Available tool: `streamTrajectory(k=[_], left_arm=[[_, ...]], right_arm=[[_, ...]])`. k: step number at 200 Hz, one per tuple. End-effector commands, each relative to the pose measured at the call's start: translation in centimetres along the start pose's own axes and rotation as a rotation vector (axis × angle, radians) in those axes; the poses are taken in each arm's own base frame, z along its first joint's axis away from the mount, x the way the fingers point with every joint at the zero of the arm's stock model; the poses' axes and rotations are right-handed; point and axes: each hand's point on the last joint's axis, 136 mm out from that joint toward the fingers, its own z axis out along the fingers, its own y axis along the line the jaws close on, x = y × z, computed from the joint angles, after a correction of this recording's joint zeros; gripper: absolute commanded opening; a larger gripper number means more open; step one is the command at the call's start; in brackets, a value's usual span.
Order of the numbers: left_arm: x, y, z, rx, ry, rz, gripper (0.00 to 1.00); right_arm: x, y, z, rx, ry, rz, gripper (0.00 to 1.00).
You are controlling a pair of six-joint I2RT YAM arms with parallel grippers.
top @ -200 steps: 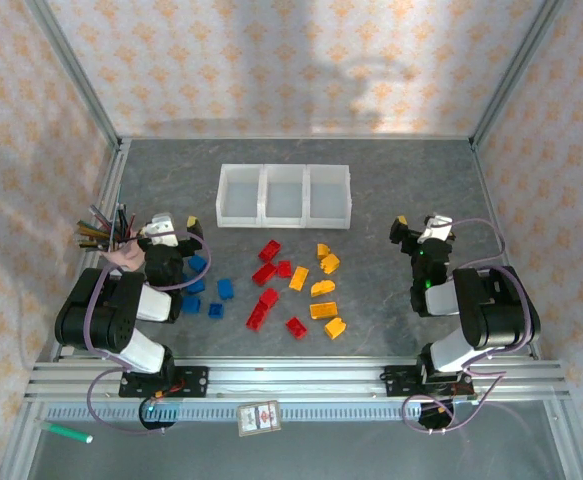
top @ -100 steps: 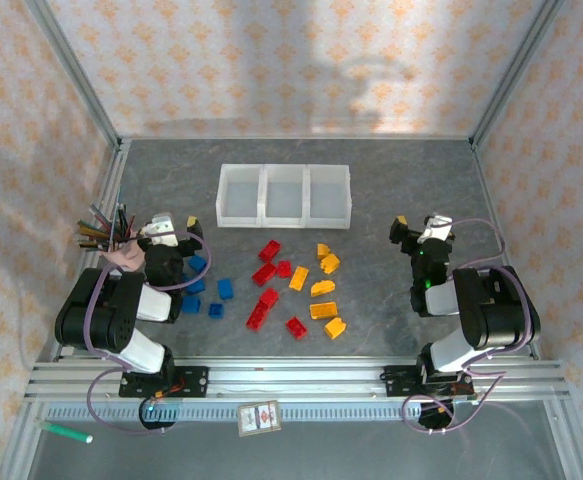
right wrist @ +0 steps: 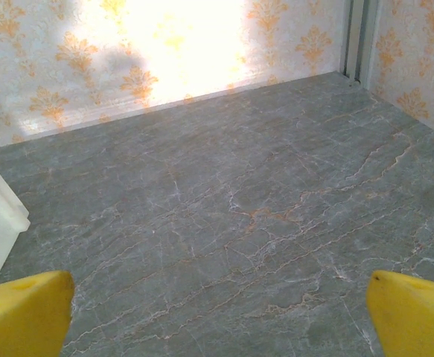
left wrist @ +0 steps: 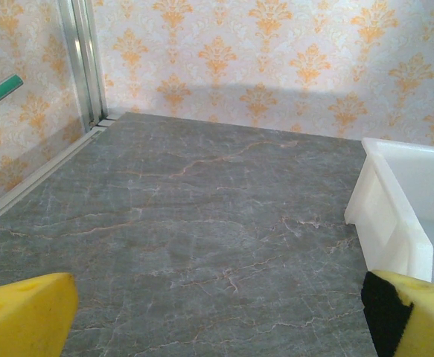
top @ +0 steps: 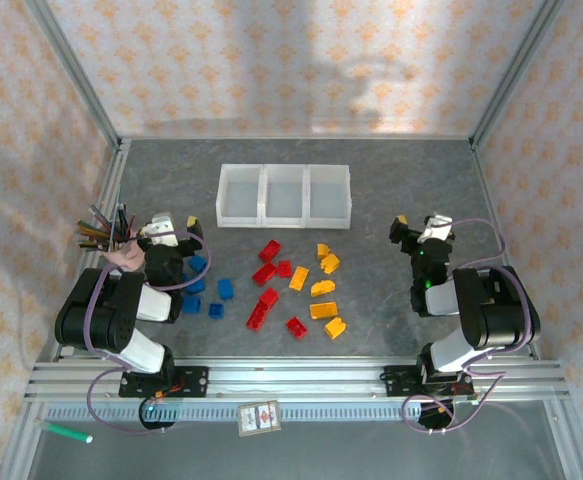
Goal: Sort the legos into containers by color
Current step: Pick up the lego from the center of the table.
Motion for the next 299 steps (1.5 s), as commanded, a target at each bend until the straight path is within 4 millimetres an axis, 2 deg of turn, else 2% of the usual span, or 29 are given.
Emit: streamTrajectory(k=[1,21,50,86,106,126,137,151,178,209,257,261,299], left_arm=[[-2.4,0.4,-0.7,-0.015,-0.083,-0.017,0.99],[-3.4,0.6,-1.4,-0.018,-0.103,-0.025,0.99],[-5.4,0.7,-2.4,-0.02,-0.125,-0.052,0.99],[-8.2,1.3,-3.3,-0.048,-0.124,-0.203,0.99],[-8.9,0.7,-3.7,0.005,-0.116,-0.317,0.99],[-8.1,1.4,-4.2,-0.019,-0.106,-0.454,0.99],[-7.5,1.7,-4.4,-0.029,-0.097,-0.521,0.99],[-7.2,1.1,-4.5,-0.003,-0.052,-0.535,0.99],[-7.1,0.0,-4.5,0.029,0.052,-0.548,0.99],[-6.6,-1.9,-5.4,0.08,0.157,-0.574,0.99],[-3.6,-5.9,-7.5,0.117,0.396,-0.5,0.99],[-3.3,-6.2,-7.7,0.121,0.418,-0.493,0.99],[-0.8,-8.7,-9.0,0.15,0.62,-0.407,0.99]], right_arm=[[-1.9,0.1,-0.1,-0.003,-0.056,0.0,1.0],[-2.9,-0.4,-0.5,0.029,-0.065,0.014,1.0],[-5.6,-1.4,-1.1,0.104,-0.074,0.094,1.0],[-7.6,-0.3,-1.6,0.065,-0.021,0.297,1.0],[-6.3,-0.1,-1.3,0.083,0.086,0.428,1.0],[-4.6,1.4,-1.2,0.018,0.174,0.501,1.0],[-4.4,1.4,-1.2,0.025,0.191,0.511,1.0],[-4.4,1.6,-1.4,0.025,0.193,0.514,1.0],[-4.2,3.6,-1.6,-0.003,0.26,0.453,1.0],[-3.7,6.9,-2.3,-0.082,0.349,0.381,1.0],[-2.1,12.9,-4.8,-0.204,0.467,0.222,1.0],[-1.2,13.5,-4.9,-0.209,0.493,0.199,1.0],[1.3,18.0,-7.3,-0.301,0.577,0.112,1.0]])
